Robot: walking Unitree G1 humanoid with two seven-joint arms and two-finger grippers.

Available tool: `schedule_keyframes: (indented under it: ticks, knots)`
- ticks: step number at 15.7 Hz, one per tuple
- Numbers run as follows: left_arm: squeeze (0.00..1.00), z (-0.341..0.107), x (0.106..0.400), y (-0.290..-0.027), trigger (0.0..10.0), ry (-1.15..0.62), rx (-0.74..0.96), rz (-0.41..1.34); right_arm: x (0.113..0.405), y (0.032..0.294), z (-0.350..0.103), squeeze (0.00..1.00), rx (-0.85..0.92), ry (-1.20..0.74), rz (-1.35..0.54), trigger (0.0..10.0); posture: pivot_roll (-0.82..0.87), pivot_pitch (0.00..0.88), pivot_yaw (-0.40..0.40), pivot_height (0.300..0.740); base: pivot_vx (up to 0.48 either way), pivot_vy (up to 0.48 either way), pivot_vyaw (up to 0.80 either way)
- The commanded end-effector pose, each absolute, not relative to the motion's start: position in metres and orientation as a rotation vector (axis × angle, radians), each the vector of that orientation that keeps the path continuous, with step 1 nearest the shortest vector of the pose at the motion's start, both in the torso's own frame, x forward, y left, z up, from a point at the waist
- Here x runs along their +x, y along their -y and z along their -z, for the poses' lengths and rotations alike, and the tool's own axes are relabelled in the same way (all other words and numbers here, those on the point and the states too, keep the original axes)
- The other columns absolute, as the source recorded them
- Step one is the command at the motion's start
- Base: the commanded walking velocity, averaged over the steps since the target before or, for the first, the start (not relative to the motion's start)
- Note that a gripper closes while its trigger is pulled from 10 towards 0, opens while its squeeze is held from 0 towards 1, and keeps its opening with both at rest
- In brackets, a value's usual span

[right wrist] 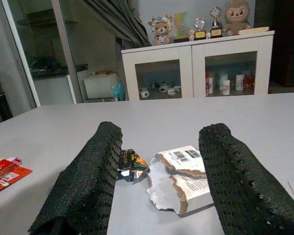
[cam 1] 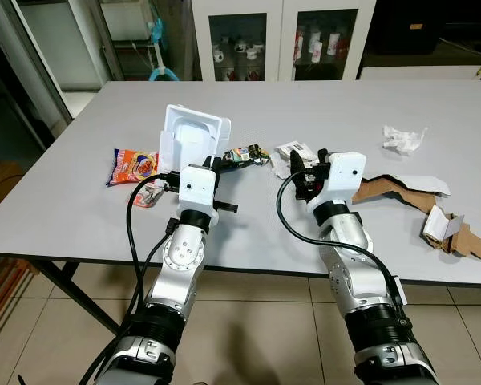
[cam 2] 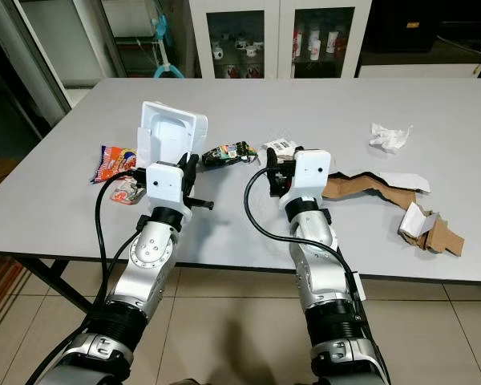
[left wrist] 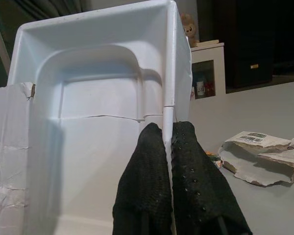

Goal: Picking trash to rubbish bin

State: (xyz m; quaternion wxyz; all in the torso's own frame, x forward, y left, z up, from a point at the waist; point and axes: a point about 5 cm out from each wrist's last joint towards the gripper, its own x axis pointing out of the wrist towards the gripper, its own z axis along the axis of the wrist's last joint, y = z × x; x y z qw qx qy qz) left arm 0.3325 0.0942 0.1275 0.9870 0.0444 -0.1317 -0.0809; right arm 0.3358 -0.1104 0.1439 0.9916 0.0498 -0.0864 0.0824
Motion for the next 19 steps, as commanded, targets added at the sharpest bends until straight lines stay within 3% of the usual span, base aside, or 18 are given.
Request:
schedule_keyframes:
  ticks: [1,19]
  knots:
    - [0.00,-0.1294,0.3322,-0.0973,10.0,0.269,0.086,0.160,0.3368,0.1082,-0.1478,0.00,0.099,0.179,-0.170,10.0,0.02,0.000,0.100,0.740,0.000,0.000,0.00]
    - [0.00,-0.1330,0.3345,-0.0973,10.0,0.277,0.076,0.158,0.3392,0.1060,-0.1521,0.00,0.103,0.182,-0.172,10.0,0.02,0.000,0.096,0.740,-0.269,0.000,0.00]
